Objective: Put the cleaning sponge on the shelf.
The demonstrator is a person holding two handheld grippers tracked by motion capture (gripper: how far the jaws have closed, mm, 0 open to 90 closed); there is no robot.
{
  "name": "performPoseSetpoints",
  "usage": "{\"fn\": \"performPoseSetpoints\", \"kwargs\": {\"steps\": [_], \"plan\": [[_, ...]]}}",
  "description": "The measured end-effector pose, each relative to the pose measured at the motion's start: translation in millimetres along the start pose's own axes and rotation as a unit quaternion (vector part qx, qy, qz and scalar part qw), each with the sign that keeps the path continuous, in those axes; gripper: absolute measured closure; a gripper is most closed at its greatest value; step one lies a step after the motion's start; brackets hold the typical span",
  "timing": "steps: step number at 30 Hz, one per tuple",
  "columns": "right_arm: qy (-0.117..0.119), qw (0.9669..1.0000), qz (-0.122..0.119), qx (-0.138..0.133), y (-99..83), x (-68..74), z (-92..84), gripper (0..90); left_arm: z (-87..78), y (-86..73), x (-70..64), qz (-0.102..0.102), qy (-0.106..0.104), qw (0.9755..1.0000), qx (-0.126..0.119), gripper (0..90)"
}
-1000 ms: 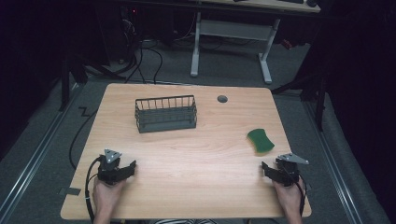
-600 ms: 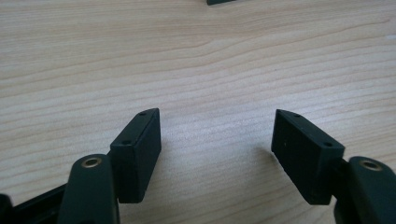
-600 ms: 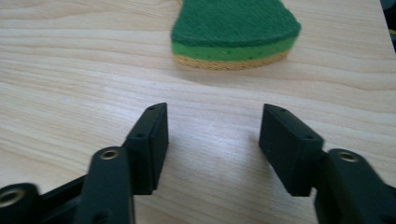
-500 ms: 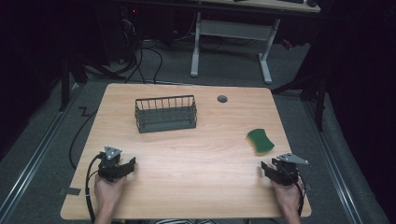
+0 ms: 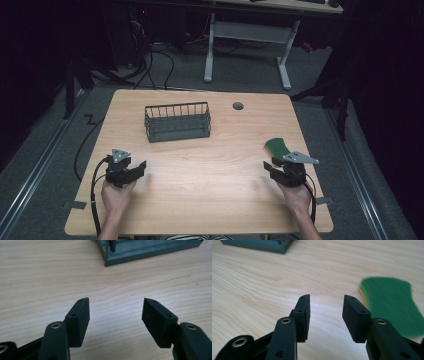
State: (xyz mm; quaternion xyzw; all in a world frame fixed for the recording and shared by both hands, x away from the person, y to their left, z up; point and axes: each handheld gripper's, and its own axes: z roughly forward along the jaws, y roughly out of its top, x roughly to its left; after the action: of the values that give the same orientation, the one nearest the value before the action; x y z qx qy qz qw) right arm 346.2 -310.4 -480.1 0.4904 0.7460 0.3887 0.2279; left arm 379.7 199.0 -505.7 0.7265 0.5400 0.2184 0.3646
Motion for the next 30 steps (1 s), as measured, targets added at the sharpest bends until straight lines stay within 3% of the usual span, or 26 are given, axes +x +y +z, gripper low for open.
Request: {"fn": "performPoseSetpoints", "kwargs": {"steps": [1, 9, 20, 30], "plan": [[0.014, 0.9999, 0.0, -0.002, 9.7, 3.6, 6.0, 61.3, 0.2, 2.5, -0.4, 0.002, 0.0, 1.0, -0.001, 41.1], [0.045, 0.9989, -0.012, 0.006, 45.1, 18.0, 36.1, 63.7, 5.6, 21.9, -0.7, 0.006, 0.003, 1.0, 0.0, 42.6], [0.066, 0.9978, -0.007, -0.002, 86.2, 35.3, 72.9, 64.5, 24.0, 53.5, 7.0, -0.012, 0.013, 0.9998, 0.004, 47.5], [0.083, 0.9964, -0.006, 0.018, 114.6, 51.2, 110.5, 65.9, 34.3, 74.4, 9.0, -0.018, 0.017, 0.9997, 0.004, 48.6]]}}
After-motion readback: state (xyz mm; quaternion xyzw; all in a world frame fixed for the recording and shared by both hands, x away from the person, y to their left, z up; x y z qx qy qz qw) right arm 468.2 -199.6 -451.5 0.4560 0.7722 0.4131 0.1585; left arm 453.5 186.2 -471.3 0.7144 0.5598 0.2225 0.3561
